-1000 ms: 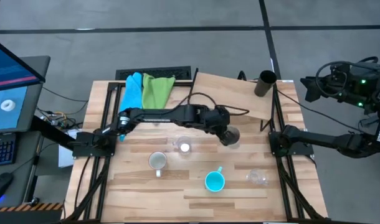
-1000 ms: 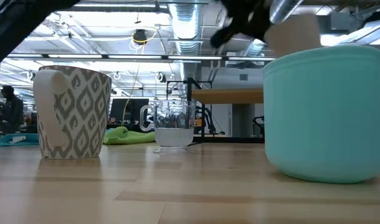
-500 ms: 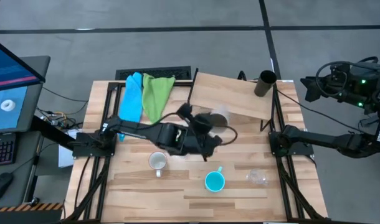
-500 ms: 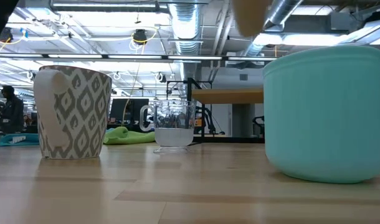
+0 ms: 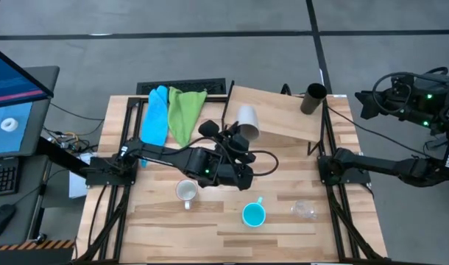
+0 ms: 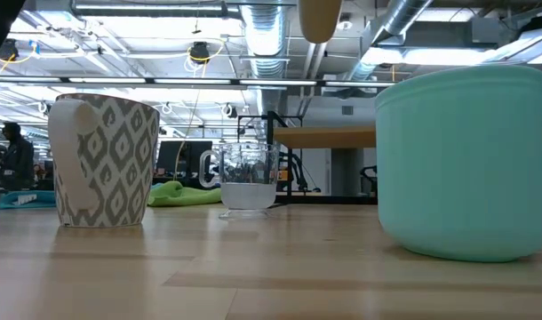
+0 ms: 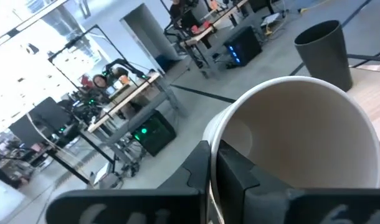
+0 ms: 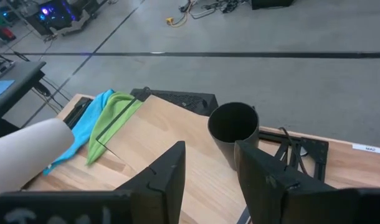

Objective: Stack small to large cups/mugs on shelf
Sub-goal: Put the white cup on the shelf

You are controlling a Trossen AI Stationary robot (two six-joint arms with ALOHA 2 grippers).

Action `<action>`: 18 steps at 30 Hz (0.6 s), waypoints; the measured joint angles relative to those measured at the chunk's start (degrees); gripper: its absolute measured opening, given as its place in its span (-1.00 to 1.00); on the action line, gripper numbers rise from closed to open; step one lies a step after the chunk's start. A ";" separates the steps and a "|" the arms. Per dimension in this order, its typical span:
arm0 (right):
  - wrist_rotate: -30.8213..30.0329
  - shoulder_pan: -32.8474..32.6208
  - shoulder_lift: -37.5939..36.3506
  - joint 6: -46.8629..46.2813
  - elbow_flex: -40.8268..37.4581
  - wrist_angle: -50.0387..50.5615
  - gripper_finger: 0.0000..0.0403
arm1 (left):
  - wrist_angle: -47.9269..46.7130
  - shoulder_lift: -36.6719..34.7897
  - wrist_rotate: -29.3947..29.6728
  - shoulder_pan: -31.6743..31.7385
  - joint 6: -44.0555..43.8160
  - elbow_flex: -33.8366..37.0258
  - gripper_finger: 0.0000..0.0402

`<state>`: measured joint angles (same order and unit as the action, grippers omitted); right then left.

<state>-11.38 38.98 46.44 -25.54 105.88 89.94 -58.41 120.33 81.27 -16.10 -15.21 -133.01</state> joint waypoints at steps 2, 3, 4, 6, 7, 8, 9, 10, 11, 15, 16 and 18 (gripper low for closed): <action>0.00 0.00 0.00 -0.01 0.00 -0.01 -0.21 | 0.58 0.00 -0.94 0.00 -0.62 0.00 -1.00; 0.00 0.01 0.00 -0.02 0.01 -0.01 -0.21 | 1.05 -0.25 -2.31 -0.02 -0.76 -0.03 -1.00; 0.00 -0.01 0.00 -0.02 0.00 -0.01 -0.21 | 1.29 -0.56 -4.23 -0.02 -0.75 -0.17 -1.00; 0.02 0.01 0.00 -0.02 0.01 0.01 -0.21 | 3.16 -1.54 -7.72 0.00 -0.61 -0.82 -1.00; 0.02 0.01 0.00 -0.02 0.01 -0.01 -0.21 | 3.66 -2.13 -9.00 0.00 -0.51 -1.27 -1.00; 0.00 0.03 0.00 -0.02 0.01 -0.01 -0.21 | 4.54 -2.89 -10.02 0.00 -0.55 -1.88 -1.00; 0.01 0.03 0.00 -0.03 0.01 -0.01 -0.21 | 5.79 -3.70 -11.12 -0.02 -0.51 -1.99 -1.00; 0.00 0.03 0.00 -0.02 0.01 -0.01 -0.21 | 7.52 -4.64 -12.21 -0.02 -0.18 -1.94 -1.00; 0.01 0.03 0.00 -0.02 0.00 -0.01 -0.21 | 9.04 -5.68 -13.99 -0.10 0.30 -1.87 -1.00; 0.02 0.03 0.00 -0.02 0.01 -0.01 -0.21 | 14.97 -9.99 -21.85 -0.13 1.42 -1.81 -1.00; 0.01 0.03 0.00 -0.02 0.01 -0.01 -0.21 | 16.93 -11.23 -24.41 -0.14 1.70 -1.81 -1.00; 0.02 0.03 0.00 -0.02 0.01 -0.01 -0.21 | 20.83 -13.56 -29.54 -0.14 2.10 -1.86 -1.00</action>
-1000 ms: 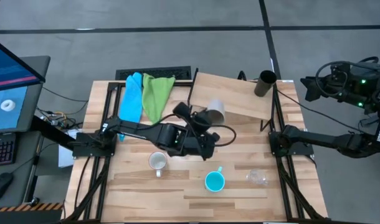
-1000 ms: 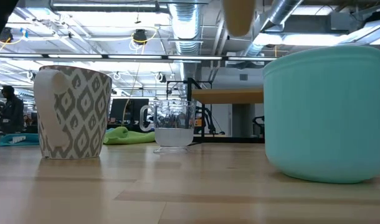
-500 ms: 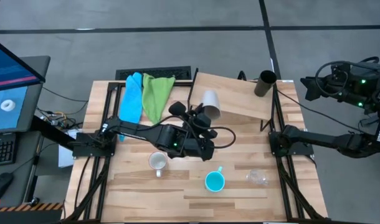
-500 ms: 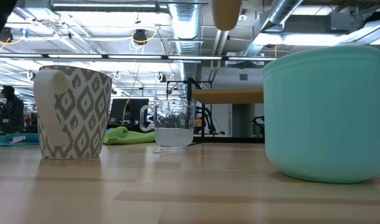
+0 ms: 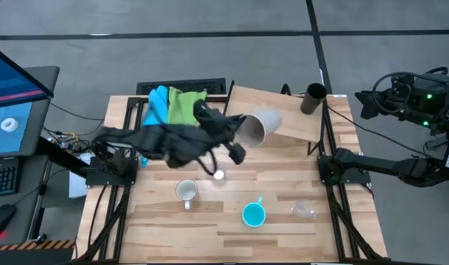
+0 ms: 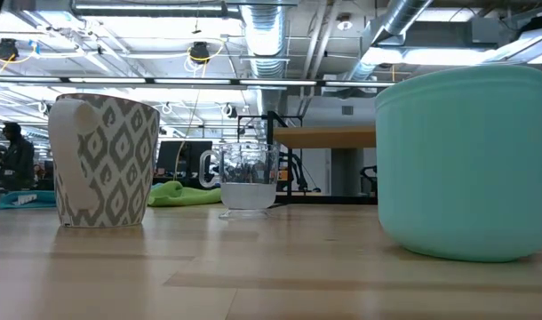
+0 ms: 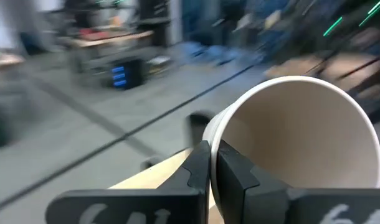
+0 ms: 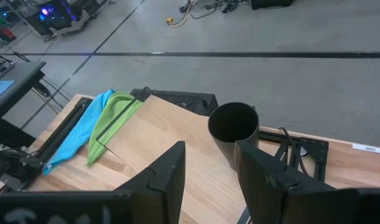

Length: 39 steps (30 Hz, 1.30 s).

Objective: Stack small to large cups/mugs on shelf
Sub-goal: Put the white cup on the shelf

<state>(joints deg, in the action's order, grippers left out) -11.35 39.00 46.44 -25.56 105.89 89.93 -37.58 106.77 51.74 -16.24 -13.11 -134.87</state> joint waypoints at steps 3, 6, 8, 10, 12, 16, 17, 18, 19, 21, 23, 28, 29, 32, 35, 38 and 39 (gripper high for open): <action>0.00 0.00 0.00 0.00 0.00 0.00 -0.21 | 4.93 -2.65 -8.61 -0.03 1.15 0.00 -1.00; 0.00 0.00 0.00 0.00 0.00 0.00 -0.21 | 9.66 -4.92 -16.67 -0.27 2.14 0.04 -1.00; 0.00 0.00 0.00 0.01 0.00 0.00 -0.21 | 13.68 -6.30 -22.55 -0.29 3.92 0.04 -1.00; 0.00 0.00 0.00 0.02 -0.01 0.00 -0.21 | 17.79 -7.45 -29.26 -0.39 5.53 0.00 -1.00; 0.00 0.00 0.00 0.02 0.00 0.00 -0.21 | 21.46 -8.23 -36.84 -0.40 6.66 0.00 -1.00; 0.00 0.00 0.00 0.02 0.00 0.00 -0.21 | 28.75 -8.62 -53.79 -0.47 9.92 0.03 -1.00; 0.00 0.00 0.00 0.02 0.00 0.00 -0.21 | 30.06 -8.67 -58.56 -0.61 10.66 0.04 -0.99; 0.00 0.00 0.00 0.02 0.00 0.00 -0.21 | 31.73 -8.69 -63.38 -0.64 10.90 0.04 -0.99; -0.02 0.00 0.00 0.02 0.00 0.00 -0.21 | 32.92 -8.77 -67.83 -0.67 10.96 0.04 -0.99; 0.00 0.00 0.00 0.03 0.00 0.00 -0.21 | 35.17 -8.86 -76.29 -0.75 10.75 0.02 -0.99; 0.00 0.00 0.00 0.02 0.00 0.00 -0.21 | 36.84 -8.86 -83.28 -1.01 9.38 0.02 -0.99; 0.00 0.00 0.00 0.04 0.00 0.00 -0.21 | 39.04 -8.86 -93.33 -2.35 7.88 0.02 -0.98; 0.00 0.00 0.00 0.04 0.00 0.00 -0.21 | 39.04 -8.86 -94.77 -2.96 8.64 0.02 -0.98; -0.02 0.00 0.00 0.05 -0.01 0.00 -0.21 | 38.83 -8.83 -99.07 -4.59 10.48 0.02 -0.98; -0.37 0.00 0.00 0.07 -0.02 0.00 -0.21 | 38.78 -8.82 -101.49 -6.34 13.93 0.02 -0.98; -0.68 0.01 0.00 0.09 0.00 -0.05 -0.21 | 36.93 -8.82 -102.74 -7.44 16.47 0.02 -0.98; -0.68 0.02 0.00 0.14 0.00 -0.16 -0.21 | 36.14 -8.84 -102.64 -7.54 16.86 0.02 -0.98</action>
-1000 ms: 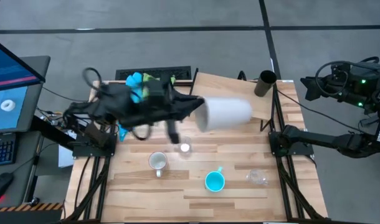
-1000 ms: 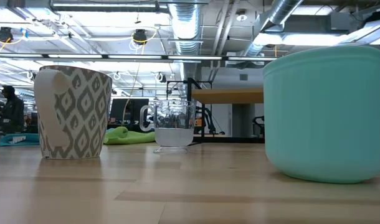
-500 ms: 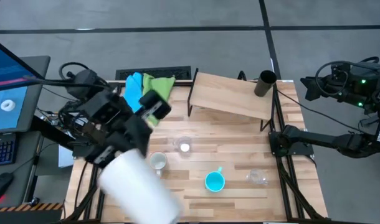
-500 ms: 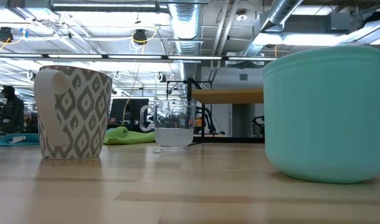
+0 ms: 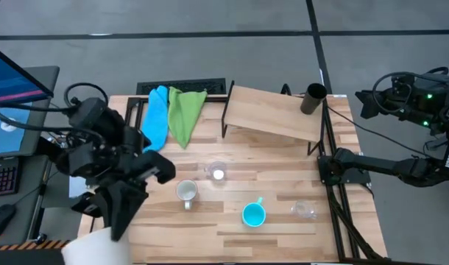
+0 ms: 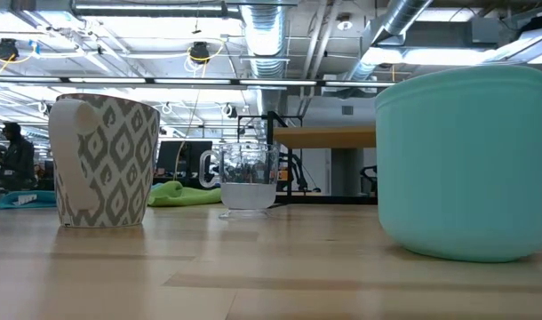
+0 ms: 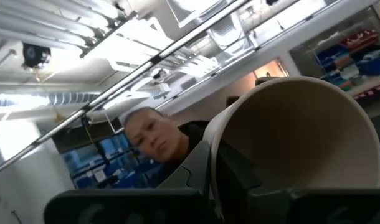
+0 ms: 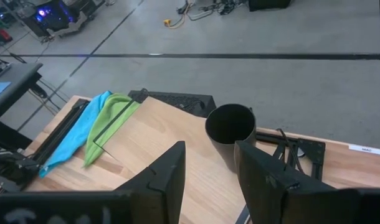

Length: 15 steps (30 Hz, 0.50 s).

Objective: Stack small to large cups/mugs on shelf
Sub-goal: Put the white cup on the shelf

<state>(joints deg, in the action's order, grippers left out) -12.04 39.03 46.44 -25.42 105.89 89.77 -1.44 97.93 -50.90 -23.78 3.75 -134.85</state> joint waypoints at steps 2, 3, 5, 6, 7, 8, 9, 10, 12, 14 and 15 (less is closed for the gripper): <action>0.00 0.00 0.00 0.38 -0.01 -0.35 -0.21 | -1.50 0.00 1.03 -0.01 0.12 0.00 -0.98; 0.00 0.00 0.00 0.38 0.00 -0.41 -0.21 | -2.35 0.02 2.15 0.15 0.13 0.00 -0.98; -0.02 0.00 0.00 0.40 0.00 -0.71 -0.21 | -3.89 0.02 6.02 0.72 0.24 0.00 -0.98; -0.02 0.00 0.00 0.43 0.00 -0.95 -0.21 | -4.26 0.02 8.94 1.03 0.60 0.01 -0.98; 0.00 0.00 0.00 0.45 0.00 -1.32 -0.21 | -4.32 0.00 12.57 1.30 1.07 0.02 -0.98; 0.00 0.00 0.00 0.49 0.00 -1.75 -0.21 | -4.53 -0.11 16.23 1.56 1.92 0.02 -0.98; -0.01 0.00 0.00 0.55 0.00 -2.13 -0.21 | -5.10 -0.34 20.24 1.78 3.33 0.02 -0.98; -0.02 0.00 0.00 0.74 0.00 -2.30 -0.21 | -5.69 -0.64 24.51 2.00 4.98 0.02 -0.98; -0.02 0.00 0.00 1.69 -0.01 -2.40 -0.21 | -5.95 -0.98 32.67 2.09 8.33 0.01 -0.98; -0.02 0.00 0.00 1.91 0.00 -2.45 -0.21 | -5.97 -1.03 40.77 2.07 11.77 0.00 -0.98; -0.02 -0.02 0.00 1.91 0.00 -2.51 -0.21 | -6.12 -0.99 45.10 2.07 13.22 0.00 -0.98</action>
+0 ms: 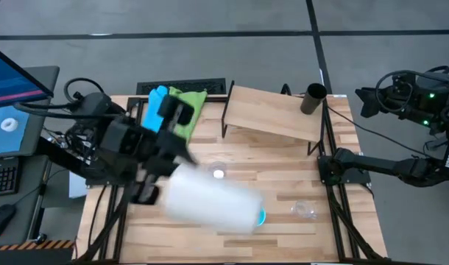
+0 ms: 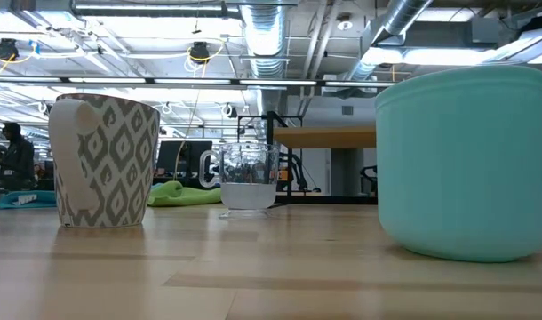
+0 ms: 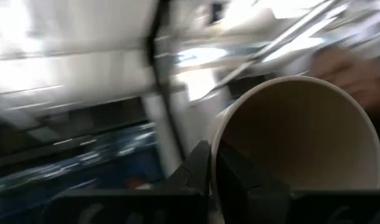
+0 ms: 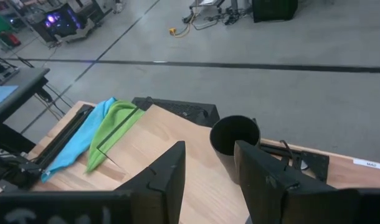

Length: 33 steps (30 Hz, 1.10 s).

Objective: Stack small to large cups/mugs on shelf
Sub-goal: Put the white cup on the shelf

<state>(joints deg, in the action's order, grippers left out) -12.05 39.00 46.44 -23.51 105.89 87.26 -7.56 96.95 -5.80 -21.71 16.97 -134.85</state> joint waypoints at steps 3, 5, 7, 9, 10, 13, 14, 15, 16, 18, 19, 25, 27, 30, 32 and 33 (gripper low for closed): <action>0.00 0.02 0.00 0.02 -0.01 -0.34 -0.21 | -1.13 0.09 13.72 0.00 3.89 0.00 -0.98; 0.00 0.02 0.00 0.02 0.00 -0.35 -0.21 | -0.51 0.37 24.51 0.04 6.13 0.00 -0.98; 0.02 0.02 0.01 0.02 -0.01 -0.35 -0.21 | 0.51 0.61 35.51 0.24 8.40 0.00 -0.98; 0.02 0.01 0.09 0.02 -0.01 -0.35 -0.21 | 0.60 0.74 42.94 0.91 9.35 0.02 -0.98; 0.02 0.02 0.12 0.02 0.00 -0.35 -0.21 | 0.89 1.05 45.34 1.66 9.00 -0.02 -0.98; 0.02 0.02 0.13 0.04 0.00 -0.35 -0.21 | 1.02 1.63 50.32 3.49 7.66 0.02 -0.98; 0.00 0.02 0.13 0.04 0.00 -0.35 -0.21 | 0.70 1.76 51.13 4.10 7.34 0.07 -0.98; 0.01 0.02 0.13 0.04 0.00 -0.35 -0.21 | 0.67 2.07 51.92 4.90 6.71 0.07 -0.98; 0.02 0.02 0.13 0.04 0.00 -0.35 -0.21 | 1.13 2.29 52.68 5.67 6.04 0.02 -0.98; 0.02 0.01 0.13 0.03 -0.01 -0.35 -0.21 | 0.74 2.47 55.18 6.87 4.85 0.02 -0.98; 0.02 0.02 0.13 0.02 0.00 -0.35 -0.21 | 0.13 2.55 55.93 7.78 3.54 0.02 -0.98; 0.02 0.02 0.13 0.02 0.00 -0.35 -0.21 | -10.72 3.15 55.51 14.41 -12.80 0.02 -0.98; 0.02 0.02 0.13 0.00 -0.01 -0.35 -0.21 | -14.71 3.52 53.80 17.00 -18.15 0.00 -0.98; 0.02 0.02 0.13 0.00 0.00 -0.35 -0.21 | -21.67 4.71 49.30 20.84 -26.43 -0.10 -0.98; 0.06 0.02 0.13 0.00 0.00 -0.35 -0.21 | -27.42 5.59 45.96 23.17 -31.73 0.03 -0.98; 0.04 0.00 0.13 0.00 0.00 -0.35 -0.21 | -29.98 6.66 44.53 24.21 -33.86 0.07 -0.98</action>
<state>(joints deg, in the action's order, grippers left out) -12.01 39.00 46.57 -23.51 105.89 86.91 -37.54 103.61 38.73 2.50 -16.89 -134.78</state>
